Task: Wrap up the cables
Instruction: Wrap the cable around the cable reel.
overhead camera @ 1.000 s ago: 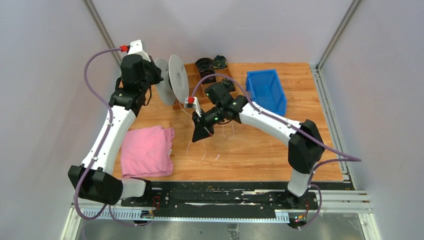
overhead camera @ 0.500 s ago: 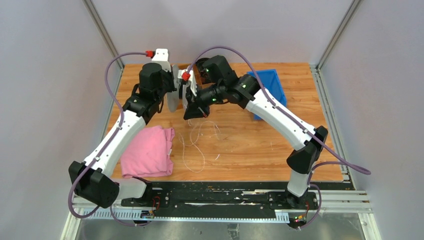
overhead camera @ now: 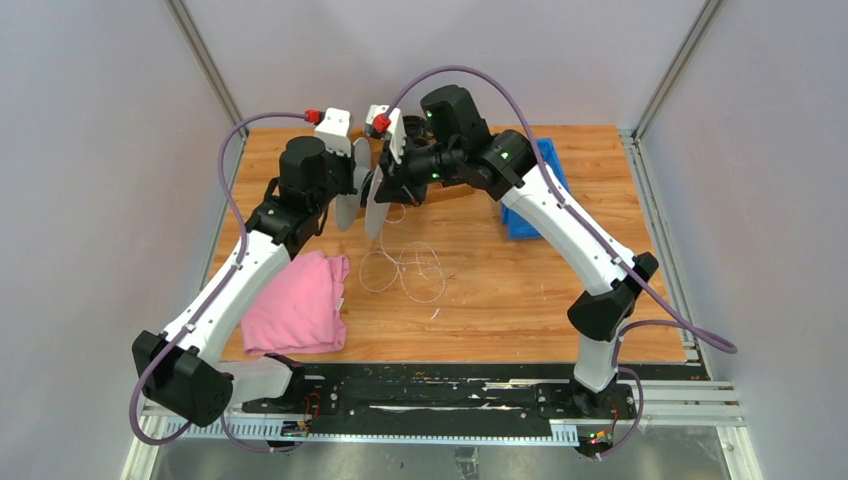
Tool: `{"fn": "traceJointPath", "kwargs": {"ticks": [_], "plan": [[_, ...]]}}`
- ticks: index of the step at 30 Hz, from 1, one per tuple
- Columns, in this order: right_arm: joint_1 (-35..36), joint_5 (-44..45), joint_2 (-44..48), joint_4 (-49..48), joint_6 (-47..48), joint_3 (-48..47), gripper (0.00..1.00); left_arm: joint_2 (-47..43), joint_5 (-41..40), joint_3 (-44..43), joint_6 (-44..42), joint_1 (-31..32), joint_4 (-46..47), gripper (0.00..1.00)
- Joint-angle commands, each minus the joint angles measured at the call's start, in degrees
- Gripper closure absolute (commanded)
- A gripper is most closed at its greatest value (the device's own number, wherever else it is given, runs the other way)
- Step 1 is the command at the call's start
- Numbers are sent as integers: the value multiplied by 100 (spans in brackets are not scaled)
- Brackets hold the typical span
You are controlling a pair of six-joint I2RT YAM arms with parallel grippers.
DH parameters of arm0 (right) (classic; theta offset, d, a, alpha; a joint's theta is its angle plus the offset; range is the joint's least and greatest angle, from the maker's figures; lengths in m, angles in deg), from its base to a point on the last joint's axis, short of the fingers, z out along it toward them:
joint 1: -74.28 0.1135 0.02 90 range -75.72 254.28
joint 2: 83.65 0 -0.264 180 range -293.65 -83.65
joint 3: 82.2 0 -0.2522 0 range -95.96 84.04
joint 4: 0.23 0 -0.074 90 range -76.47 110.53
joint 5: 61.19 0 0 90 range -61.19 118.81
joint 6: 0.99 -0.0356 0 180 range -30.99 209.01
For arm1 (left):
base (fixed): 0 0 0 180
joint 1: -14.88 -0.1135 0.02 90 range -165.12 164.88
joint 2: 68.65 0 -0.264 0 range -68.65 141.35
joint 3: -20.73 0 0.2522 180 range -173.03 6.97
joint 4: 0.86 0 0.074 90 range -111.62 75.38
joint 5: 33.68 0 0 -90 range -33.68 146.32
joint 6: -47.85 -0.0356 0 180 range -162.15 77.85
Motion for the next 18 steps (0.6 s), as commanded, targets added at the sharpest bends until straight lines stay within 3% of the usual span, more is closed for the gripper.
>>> {"fn": "traceJointPath", "kwargs": {"ticks": [1, 18], "plan": [[-243, 300, -107, 4, 257, -401, 100, -197, 419, 22, -374, 105, 451, 100], [-1220, 532, -499, -47, 1255, -541, 99, -416, 1801, -210, -714, 150, 29, 100]]}}
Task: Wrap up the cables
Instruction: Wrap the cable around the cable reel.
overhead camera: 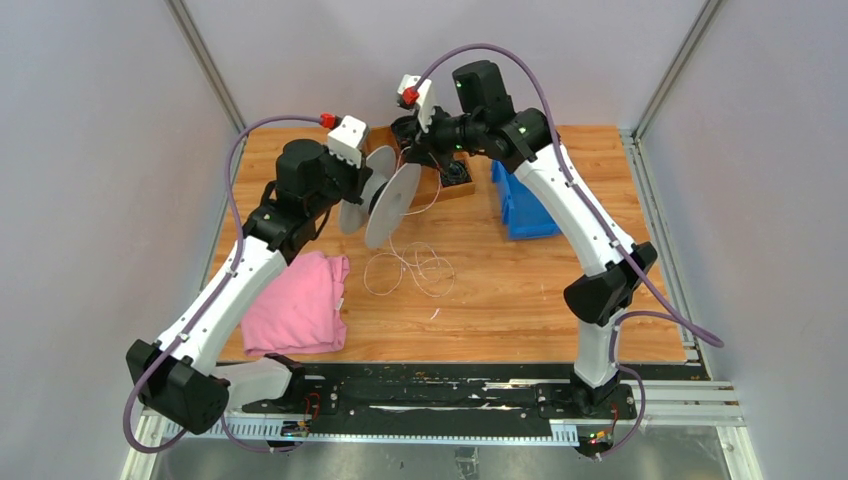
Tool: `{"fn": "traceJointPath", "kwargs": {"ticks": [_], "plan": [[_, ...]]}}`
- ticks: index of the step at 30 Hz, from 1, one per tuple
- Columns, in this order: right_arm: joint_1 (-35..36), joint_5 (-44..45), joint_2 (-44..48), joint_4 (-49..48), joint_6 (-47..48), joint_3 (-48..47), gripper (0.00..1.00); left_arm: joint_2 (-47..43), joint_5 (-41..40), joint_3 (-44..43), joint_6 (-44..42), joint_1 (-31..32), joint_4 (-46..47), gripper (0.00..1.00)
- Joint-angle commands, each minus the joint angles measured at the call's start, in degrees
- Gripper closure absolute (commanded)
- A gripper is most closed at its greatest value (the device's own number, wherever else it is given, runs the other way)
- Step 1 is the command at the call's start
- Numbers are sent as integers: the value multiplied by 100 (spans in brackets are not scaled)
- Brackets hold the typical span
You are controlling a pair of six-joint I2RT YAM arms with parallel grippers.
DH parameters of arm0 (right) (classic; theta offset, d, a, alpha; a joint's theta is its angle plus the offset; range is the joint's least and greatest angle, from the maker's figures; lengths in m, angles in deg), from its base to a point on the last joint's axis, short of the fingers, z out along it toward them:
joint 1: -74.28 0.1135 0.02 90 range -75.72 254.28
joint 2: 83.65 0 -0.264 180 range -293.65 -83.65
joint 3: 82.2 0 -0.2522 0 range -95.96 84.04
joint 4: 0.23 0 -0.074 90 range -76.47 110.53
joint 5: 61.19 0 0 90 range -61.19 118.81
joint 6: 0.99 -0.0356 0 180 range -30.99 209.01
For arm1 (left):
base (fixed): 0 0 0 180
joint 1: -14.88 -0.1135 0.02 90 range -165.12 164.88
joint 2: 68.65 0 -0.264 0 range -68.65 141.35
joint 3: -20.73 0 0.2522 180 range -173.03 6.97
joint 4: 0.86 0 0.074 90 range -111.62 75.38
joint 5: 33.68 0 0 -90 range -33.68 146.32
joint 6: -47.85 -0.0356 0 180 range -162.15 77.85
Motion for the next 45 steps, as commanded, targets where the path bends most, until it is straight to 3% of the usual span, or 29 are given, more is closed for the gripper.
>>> {"fn": "traceJointPath", "kwargs": {"ticks": [1, 11, 21, 39, 45], "plan": [[-231, 219, -165, -55, 529, -45, 99, -223, 526, -272, -122, 30, 113, 100], [-535, 442, -336, -62, 943, 277, 99, -257, 663, -384, -31, 28, -1, 100], [-920, 386, -393, -452, 884, 1049, 98, -246, 606, -648, 664, -132, -89, 100], [-1185, 214, -571, -921, 355, 1834, 76, -134, 1131, -967, 1974, -713, 72, 100], [-1199, 615, -569, -1031, 251, 2112, 72, -21, 1182, -1086, 2634, -1043, 165, 100]]}}
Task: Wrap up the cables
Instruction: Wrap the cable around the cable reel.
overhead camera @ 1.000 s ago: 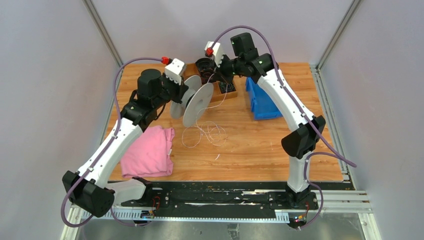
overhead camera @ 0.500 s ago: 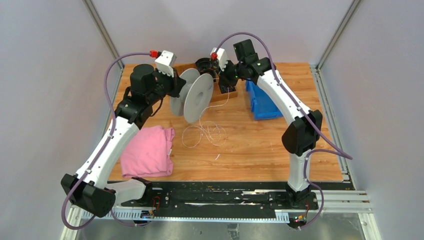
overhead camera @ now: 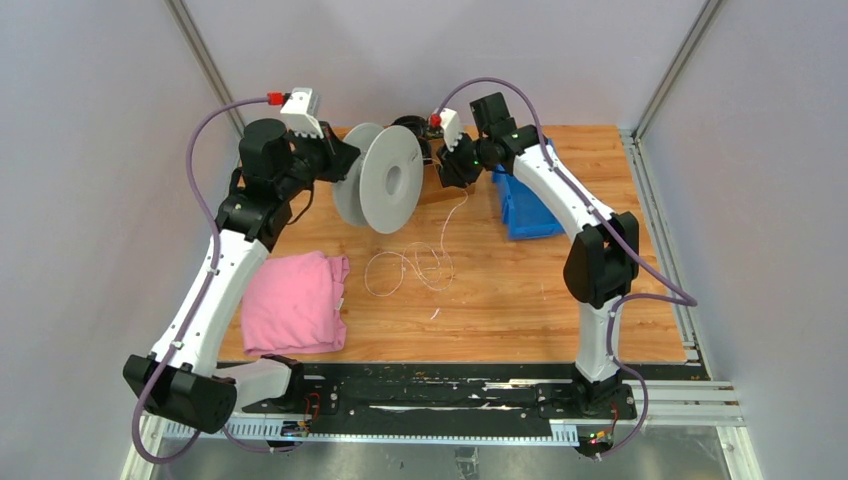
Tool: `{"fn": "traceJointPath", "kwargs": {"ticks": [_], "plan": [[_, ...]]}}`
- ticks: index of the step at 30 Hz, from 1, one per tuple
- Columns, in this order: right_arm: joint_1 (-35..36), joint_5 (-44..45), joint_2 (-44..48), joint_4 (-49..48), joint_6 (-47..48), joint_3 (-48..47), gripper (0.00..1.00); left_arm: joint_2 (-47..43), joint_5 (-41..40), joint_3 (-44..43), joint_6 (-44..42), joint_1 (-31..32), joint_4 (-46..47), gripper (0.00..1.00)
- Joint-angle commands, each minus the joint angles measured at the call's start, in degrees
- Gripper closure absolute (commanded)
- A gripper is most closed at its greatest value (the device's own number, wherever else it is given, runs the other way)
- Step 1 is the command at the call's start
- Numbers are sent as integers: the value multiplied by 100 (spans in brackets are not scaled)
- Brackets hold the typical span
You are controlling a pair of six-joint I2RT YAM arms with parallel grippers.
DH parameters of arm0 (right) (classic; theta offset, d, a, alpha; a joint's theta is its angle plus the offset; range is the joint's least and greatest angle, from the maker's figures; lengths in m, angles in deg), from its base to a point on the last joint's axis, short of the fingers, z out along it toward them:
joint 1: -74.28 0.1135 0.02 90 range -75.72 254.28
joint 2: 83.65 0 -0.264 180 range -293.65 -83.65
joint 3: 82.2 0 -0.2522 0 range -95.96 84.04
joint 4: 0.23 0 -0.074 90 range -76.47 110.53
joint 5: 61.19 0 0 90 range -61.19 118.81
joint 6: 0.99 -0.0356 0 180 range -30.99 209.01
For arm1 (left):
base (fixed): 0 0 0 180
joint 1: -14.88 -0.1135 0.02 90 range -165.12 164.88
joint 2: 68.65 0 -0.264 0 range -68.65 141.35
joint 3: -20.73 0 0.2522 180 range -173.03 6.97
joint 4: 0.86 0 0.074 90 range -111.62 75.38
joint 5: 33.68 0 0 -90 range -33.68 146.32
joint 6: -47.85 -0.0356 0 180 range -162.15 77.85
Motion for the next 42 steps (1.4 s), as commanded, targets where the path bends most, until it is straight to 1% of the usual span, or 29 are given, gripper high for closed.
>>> {"fn": "traceJointPath", "kwargs": {"ticks": [1, 6, 9, 13, 18, 21, 23, 25, 31, 36, 42], "plan": [[-90, 346, 16, -183, -142, 251, 72, -1, 165, -384, 716, -264, 524, 100], [-185, 532, 83, -188, -40, 552, 69, 39, -9, -560, 966, -445, 329, 100], [-189, 315, 118, -201, -8, 842, 68, 69, -186, -643, 1049, -488, 198, 100], [-189, -14, 431, -287, -77, 1256, 67, 135, -385, -775, 1074, -536, 54, 100], [-189, -157, 619, -325, -54, 1507, 66, 115, -572, -822, 962, -560, -32, 100], [-185, -332, 663, -332, -83, 1556, 66, 69, -564, -775, 959, -560, -24, 100], [-189, -455, 630, -353, -184, 1554, 71, 54, -559, -749, 968, -560, -28, 100], [-189, -506, 578, -349, -267, 1536, 71, 40, -574, -766, 951, -568, -29, 100], [-189, -443, 663, -347, -345, 1515, 64, -2, -640, -734, 855, -564, -43, 100], [-185, -619, 757, -340, -719, 1407, 51, -15, -648, -621, 840, -568, 3, 100], [-189, -820, 867, -320, -1180, 1418, 47, -13, -660, -592, 825, -569, 22, 100]]}}
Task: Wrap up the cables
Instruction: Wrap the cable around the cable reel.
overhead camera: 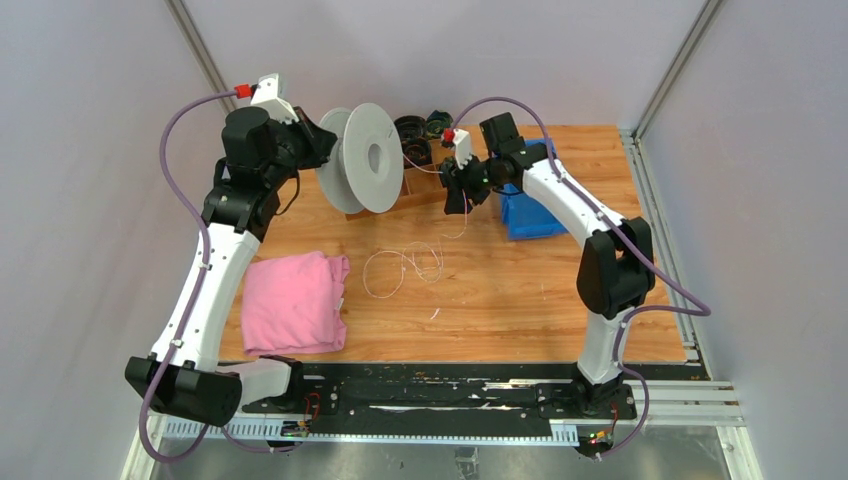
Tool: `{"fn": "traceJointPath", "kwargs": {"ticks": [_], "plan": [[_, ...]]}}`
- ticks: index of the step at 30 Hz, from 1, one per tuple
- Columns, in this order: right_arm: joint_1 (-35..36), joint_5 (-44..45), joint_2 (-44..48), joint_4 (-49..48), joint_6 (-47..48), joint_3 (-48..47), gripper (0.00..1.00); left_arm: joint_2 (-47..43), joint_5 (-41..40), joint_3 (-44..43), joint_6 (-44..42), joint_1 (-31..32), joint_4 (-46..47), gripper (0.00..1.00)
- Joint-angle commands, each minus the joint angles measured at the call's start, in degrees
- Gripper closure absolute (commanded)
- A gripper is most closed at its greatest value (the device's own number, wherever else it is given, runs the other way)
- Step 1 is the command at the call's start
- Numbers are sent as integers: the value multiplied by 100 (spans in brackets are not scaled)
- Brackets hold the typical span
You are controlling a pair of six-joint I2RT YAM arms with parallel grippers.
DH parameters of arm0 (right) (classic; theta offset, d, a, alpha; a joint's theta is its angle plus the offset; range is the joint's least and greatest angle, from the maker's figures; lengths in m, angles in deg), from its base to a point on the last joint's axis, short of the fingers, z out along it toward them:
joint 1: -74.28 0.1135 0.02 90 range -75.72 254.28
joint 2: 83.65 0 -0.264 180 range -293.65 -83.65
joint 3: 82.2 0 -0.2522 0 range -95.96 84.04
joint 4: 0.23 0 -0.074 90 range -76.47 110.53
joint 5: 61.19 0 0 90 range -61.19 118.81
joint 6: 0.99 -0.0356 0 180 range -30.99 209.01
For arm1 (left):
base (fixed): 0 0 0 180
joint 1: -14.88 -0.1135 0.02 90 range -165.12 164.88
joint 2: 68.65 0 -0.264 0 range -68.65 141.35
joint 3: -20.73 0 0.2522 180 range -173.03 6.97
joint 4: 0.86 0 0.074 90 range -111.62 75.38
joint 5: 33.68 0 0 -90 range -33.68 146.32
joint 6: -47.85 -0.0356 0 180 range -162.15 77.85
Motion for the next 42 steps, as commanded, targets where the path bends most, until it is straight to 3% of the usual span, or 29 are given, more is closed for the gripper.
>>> {"fn": "traceJointPath", "kwargs": {"ticks": [1, 11, 25, 32, 42], "plan": [[-60, -308, 304, -5, -436, -44, 46, -171, -35, -46, 25, -49, 394, 99], [-18, -1037, 297, 70, -1129, -278, 39, -97, -7, 4, 80, -48, 447, 100], [510, 1132, -159, -1103, -2271, -141, 40, -61, 144, 27, 183, -45, 450, 100], [538, 542, -134, -1240, -2285, -67, 42, -35, 28, 25, 129, -46, 456, 100], [567, -95, 309, -1052, -2543, 14, 36, -13, -82, 126, 71, -46, 517, 100]]}}
